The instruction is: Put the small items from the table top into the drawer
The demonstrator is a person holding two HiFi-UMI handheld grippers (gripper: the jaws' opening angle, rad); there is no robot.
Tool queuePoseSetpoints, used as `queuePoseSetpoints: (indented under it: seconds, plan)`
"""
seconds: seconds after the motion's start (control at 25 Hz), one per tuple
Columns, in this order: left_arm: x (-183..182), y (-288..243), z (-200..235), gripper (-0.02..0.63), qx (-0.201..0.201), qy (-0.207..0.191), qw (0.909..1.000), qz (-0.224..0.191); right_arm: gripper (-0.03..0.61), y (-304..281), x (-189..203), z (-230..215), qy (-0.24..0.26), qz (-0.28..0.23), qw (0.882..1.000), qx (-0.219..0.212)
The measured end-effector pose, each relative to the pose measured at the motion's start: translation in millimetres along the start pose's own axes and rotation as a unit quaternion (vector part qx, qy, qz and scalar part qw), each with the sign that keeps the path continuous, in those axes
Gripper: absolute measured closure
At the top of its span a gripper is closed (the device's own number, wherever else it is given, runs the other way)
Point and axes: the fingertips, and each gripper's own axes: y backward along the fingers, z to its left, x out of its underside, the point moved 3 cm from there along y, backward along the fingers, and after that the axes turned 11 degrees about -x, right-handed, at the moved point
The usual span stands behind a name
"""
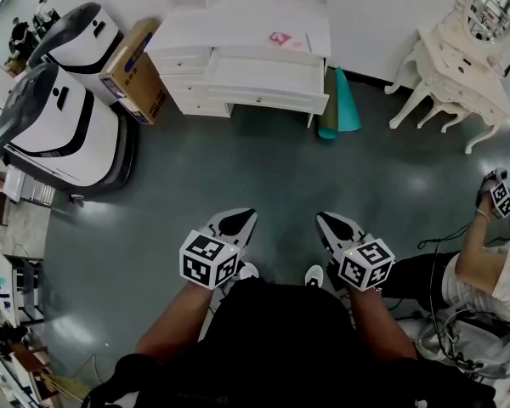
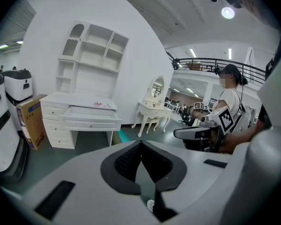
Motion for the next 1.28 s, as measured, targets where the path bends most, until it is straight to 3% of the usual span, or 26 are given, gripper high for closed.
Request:
queuePoseSetpoints:
  seconds: [0.72, 1.28]
  plan:
    - [15, 20, 79, 0.604, 0.039, -0.017, 0.9989, 0.018, 0.551, -59, 14, 32, -0.021, -0.015, 0.998, 0.061]
    - [-3, -14, 114, 0.604, 0.026, 0.008, 0.9996, 0.011, 0.551, -107, -18, -2, -0.004, 0.001, 0.999, 0.042]
